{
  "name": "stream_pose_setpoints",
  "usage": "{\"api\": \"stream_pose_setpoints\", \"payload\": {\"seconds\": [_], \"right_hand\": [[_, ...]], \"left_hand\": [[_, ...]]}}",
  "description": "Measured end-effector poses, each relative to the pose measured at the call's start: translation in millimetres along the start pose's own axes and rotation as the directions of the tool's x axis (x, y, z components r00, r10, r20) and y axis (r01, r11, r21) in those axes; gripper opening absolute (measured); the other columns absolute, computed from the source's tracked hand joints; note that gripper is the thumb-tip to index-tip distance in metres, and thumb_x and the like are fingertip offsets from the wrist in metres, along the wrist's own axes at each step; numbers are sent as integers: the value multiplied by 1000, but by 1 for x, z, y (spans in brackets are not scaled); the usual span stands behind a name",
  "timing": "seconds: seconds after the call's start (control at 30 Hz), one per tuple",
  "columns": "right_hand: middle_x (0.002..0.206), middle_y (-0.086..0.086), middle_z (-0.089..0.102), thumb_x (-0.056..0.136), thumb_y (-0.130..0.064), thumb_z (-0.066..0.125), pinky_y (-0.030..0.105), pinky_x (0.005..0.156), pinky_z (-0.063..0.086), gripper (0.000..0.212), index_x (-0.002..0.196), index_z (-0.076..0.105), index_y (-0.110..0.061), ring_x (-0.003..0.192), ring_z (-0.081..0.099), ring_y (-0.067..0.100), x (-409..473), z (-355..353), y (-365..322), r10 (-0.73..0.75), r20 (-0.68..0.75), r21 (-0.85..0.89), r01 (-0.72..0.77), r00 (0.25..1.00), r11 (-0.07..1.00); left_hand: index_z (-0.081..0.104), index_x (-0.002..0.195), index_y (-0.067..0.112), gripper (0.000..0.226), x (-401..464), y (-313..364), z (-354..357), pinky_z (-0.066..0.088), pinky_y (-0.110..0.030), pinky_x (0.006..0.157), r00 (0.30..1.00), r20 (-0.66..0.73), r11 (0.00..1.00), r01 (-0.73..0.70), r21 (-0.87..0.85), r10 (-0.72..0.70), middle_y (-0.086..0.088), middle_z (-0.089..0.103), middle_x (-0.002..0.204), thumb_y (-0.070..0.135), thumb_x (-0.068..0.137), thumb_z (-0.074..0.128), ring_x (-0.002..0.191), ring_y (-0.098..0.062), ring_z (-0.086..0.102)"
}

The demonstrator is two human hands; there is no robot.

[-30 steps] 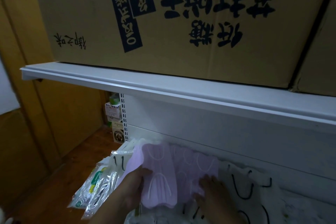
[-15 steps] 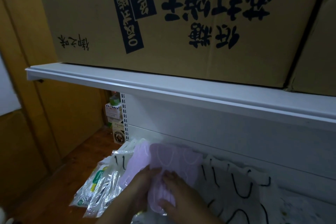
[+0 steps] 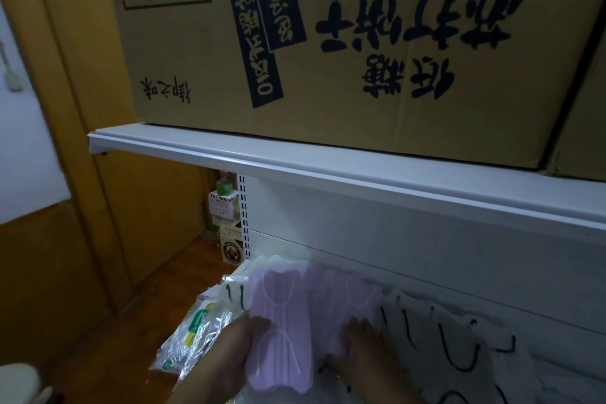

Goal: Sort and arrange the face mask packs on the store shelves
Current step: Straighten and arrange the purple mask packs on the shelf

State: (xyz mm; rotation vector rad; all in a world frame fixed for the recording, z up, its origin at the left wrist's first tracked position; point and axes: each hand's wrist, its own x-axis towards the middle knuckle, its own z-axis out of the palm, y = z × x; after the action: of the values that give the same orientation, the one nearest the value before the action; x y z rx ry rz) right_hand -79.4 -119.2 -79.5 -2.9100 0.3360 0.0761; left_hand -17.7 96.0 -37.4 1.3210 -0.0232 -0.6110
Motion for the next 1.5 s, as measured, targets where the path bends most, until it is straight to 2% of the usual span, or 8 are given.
{"api": "stream_pose_setpoints", "payload": {"seconds": [0.2,0.33,0.47,0.6,0.7,0.97,1.17,1.5], "right_hand": [[143,-7,46,100,-38,41,25,113,23,40,138,44,-29,133,40,16,-17,-14,-3,19,-317,248,63,948,967],[118,15,67,77,-12,78,57,102,37,39,113,68,-5,110,63,35,-25,-25,-17,-19,-627,246,221,778,944],[142,-6,47,89,-32,55,35,117,15,51,137,47,-14,132,42,6,-28,-30,-43,-417,-332,85,467,846,880],[157,-8,19,93,-45,47,40,117,-8,67,150,22,-20,144,14,6,-20,-23,-50,-465,17,62,463,885,884],[158,-6,17,93,-52,45,46,116,-5,68,149,23,-21,145,13,12,-15,-24,-50,-503,66,54,501,862,864],[160,7,10,90,-58,43,41,118,4,76,150,22,-15,147,9,22,8,-3,-1,6,-32,-94,-8,999,996],[128,-1,51,87,-51,44,35,111,19,46,122,53,-23,127,39,15,26,3,-1,-34,-116,-92,24,993,995],[141,-4,49,94,-28,48,30,114,20,39,133,50,-25,132,43,13,-13,-48,-68,-170,-453,223,296,875,929]], "left_hand": [[64,112,7,36,1,0,0,53,-40,66,999,-29,999,16,29,-15,-25,71,91,6,77,54,84,-41,65],[62,112,10,36,6,2,6,53,-37,62,1000,-15,998,25,56,-24,-21,72,89,7,77,54,83,-39,66],[62,110,1,30,12,-1,18,53,-37,65,998,21,994,68,-81,-67,-19,74,88,22,98,44,72,-31,71],[79,81,8,33,13,-3,16,54,-33,62,990,114,991,97,-92,-87,-13,75,84,34,84,59,70,-25,73],[73,102,-1,30,16,-6,7,54,-36,69,995,86,996,46,-73,-40,-28,69,102,11,80,56,85,-34,71],[61,114,7,60,21,11,-2,55,-41,61,997,36,998,-65,-14,66,-26,70,94,6,53,63,79,-40,69],[62,113,7,61,20,24,2,56,-39,62,998,42,999,-48,17,47,-26,71,97,9,52,62,83,-38,69],[60,120,5,52,10,30,-14,55,-42,71,993,113,998,-31,-50,37,-24,71,101,13,68,64,90,-40,68]]}}
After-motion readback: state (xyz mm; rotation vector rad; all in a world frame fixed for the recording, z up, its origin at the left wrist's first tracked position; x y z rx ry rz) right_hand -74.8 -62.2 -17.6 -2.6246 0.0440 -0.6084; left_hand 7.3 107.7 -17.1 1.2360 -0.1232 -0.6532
